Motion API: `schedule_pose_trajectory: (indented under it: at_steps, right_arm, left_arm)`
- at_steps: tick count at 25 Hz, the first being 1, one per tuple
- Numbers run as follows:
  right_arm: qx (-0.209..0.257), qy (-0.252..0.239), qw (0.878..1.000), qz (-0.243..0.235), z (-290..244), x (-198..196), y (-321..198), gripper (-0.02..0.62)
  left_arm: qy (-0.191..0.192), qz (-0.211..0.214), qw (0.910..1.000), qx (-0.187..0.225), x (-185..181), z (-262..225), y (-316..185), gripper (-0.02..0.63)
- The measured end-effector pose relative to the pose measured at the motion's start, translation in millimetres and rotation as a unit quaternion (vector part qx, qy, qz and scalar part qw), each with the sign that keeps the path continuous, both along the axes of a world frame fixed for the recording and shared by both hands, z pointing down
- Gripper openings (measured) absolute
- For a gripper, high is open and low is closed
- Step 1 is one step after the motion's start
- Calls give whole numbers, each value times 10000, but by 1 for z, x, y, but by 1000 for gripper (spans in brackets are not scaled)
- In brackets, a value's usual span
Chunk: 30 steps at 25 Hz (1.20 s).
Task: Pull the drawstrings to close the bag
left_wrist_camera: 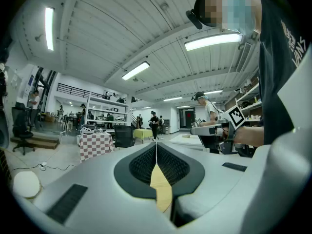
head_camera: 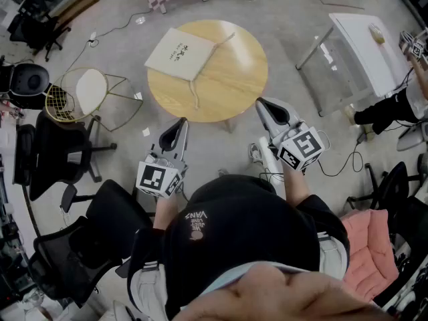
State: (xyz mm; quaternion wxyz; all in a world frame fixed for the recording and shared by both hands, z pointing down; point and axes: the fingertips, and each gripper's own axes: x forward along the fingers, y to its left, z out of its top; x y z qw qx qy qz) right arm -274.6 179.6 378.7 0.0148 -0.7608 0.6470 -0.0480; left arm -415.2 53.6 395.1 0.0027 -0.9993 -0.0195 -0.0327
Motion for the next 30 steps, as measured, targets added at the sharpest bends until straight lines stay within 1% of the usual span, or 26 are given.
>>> schedule_pose_trajectory:
  at_steps: [9,15,25,30]
  right_arm:
    - [-36,24,9998,-173,-2,37,-3,-3]
    - [139,-31,9992,-376,-7,70,-6,-2]
    - [80,-64,9964,-847,-8,142,-12,-2]
    - [108,-67,9932,-1156,-12,182,-14,-2]
  left_arm:
    - [10,-127,9999,28,36,-4,1,5]
    - [-48,-242,9997,36,70,-4,3,5]
    - [-84,-714,9974,41,133,-6,6,5]
    - [-48,-1079,9941,65,164,-8,12,5]
